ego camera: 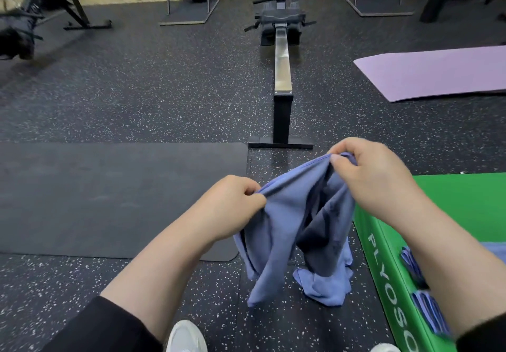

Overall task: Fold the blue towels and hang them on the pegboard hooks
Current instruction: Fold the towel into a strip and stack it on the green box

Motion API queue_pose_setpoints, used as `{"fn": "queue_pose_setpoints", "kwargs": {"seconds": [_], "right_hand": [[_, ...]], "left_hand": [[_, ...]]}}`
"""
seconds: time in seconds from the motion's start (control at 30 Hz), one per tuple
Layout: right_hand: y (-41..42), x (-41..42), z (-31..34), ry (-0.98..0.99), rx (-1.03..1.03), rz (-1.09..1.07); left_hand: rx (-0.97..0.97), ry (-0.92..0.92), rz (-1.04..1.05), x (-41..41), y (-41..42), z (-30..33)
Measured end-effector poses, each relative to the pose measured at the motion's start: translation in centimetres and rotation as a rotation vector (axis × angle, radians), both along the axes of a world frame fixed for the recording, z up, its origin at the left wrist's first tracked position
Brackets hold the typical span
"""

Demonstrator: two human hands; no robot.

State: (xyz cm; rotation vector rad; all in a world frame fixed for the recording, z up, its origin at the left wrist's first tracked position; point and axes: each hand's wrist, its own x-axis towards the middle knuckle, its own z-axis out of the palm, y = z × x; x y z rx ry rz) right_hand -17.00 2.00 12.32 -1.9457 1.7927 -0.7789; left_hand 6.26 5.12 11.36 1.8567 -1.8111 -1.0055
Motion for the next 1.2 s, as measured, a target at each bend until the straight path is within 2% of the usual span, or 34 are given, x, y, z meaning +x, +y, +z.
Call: {"fn": "queue_pose_setpoints", "kwargs": {"seconds": [0.1,0.23,0.4,0.53,0.67,0.73,0.83,0.97,1.07,1.2], "right_hand": [[0.0,-0.6,-0.1,0.117,0.098,0.054],[1.2,1.3,0.2,0.018,0.14,0.28],[1.4,2.7,-0.5,-0.016,0.168,0.387],[1.1,2.5,-0.6,0.003,0.106,0.308],[0.6,1.5,-0.3,0.009,0.084,0.133],[0.4,1.0,-0.2,0.004,0.09,0.077],[0.3,0.7,-0.1,-0.01,0.105,0.092],[1.1,1.8,0.1,-0.045,0.12,0.297],[1.6,2.5,0.1,-0.028,0.107,0.381],[1.5,3.0,-0.5,0.003,0.127,0.392]], "left_hand": [[-0.047,0.006,0.043,0.3,0.0,-0.1],[-0.104,0.072,-0.088,-0.7,0.5,0.0],[-0.133,0.131,-0.17,-1.3,0.5,0.2],[-0.132,0.096,-0.104,-1.0,0.4,0.1],[-0.13,-0.157,0.026,-0.4,0.1,0.0],[-0.158,-0.215,0.091,-0.1,-0.1,0.0],[-0.181,-0.106,0.103,0.1,-0.2,0.1],[-0.143,0.088,-0.011,-0.9,0.4,0.6],[-0.148,0.133,-0.049,-1.5,0.6,0.6],[-0.153,0.143,-0.041,-1.5,0.5,0.3]]}}
